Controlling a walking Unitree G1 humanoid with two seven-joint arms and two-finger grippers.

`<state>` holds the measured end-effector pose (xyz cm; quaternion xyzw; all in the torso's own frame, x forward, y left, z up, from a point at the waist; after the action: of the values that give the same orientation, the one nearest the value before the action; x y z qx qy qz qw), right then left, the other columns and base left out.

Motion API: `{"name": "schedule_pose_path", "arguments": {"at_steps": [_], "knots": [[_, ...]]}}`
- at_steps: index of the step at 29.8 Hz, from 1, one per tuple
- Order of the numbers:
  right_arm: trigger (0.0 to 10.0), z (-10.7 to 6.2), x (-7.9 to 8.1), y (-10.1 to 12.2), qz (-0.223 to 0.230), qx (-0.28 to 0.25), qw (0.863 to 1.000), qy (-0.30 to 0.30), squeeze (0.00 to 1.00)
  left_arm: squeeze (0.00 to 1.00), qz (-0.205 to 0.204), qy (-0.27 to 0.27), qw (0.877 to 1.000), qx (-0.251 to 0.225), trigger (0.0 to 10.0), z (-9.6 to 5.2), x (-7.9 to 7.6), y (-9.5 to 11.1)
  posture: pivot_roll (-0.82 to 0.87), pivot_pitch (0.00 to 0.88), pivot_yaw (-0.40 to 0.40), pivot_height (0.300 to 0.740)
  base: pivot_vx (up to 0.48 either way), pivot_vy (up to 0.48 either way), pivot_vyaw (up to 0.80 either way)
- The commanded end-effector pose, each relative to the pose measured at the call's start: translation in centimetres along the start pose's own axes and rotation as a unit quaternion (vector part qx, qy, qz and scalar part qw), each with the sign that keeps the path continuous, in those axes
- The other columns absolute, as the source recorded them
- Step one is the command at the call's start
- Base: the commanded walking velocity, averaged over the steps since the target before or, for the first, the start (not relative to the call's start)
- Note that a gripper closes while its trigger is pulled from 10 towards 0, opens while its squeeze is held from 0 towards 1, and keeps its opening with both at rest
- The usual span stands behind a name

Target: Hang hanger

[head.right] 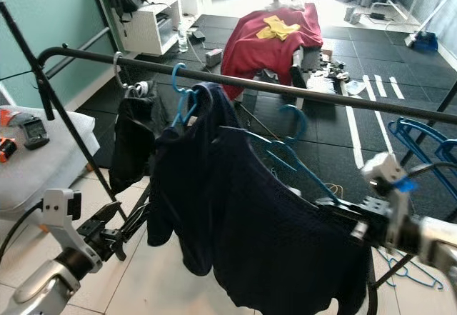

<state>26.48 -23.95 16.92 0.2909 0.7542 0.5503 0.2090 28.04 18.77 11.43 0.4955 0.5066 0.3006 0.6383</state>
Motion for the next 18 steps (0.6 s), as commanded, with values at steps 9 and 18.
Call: {"name": "schedule_pose_path", "arguments": {"at_steps": [9,18], "knots": [[0.0,-0.9,3.2,2.2,-0.016,-0.006,0.996,0.091,0.00,0.00,-0.006,-0.029,0.999,0.012,10.0,-0.4,-0.5,-0.2,-0.16,0.071,0.003,0.740,-0.324,0.000,0.00],[0.0,0.4,4.9,1.9,-0.027,0.015,0.990,0.137,0.00,0.00,-0.002,-0.049,0.999,0.005,10.0,-0.4,-1.1,0.3,-0.16,0.062,-0.006,0.740,-0.303,0.000,0.00]]}}
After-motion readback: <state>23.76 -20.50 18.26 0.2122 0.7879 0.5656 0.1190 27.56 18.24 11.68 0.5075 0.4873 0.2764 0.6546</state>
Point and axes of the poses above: a point about 5 cm out from each wrist's last joint towards the gripper, its own z axis pointing out of the wrist towards the gripper, its own y axis along the axis of the wrist's last joint, x = y × z, the point moved 6 cm from there along z, pointing out of the wrist towards the gripper, and after that the axes turned 4 degrees about -z, right-handed, at the moved point
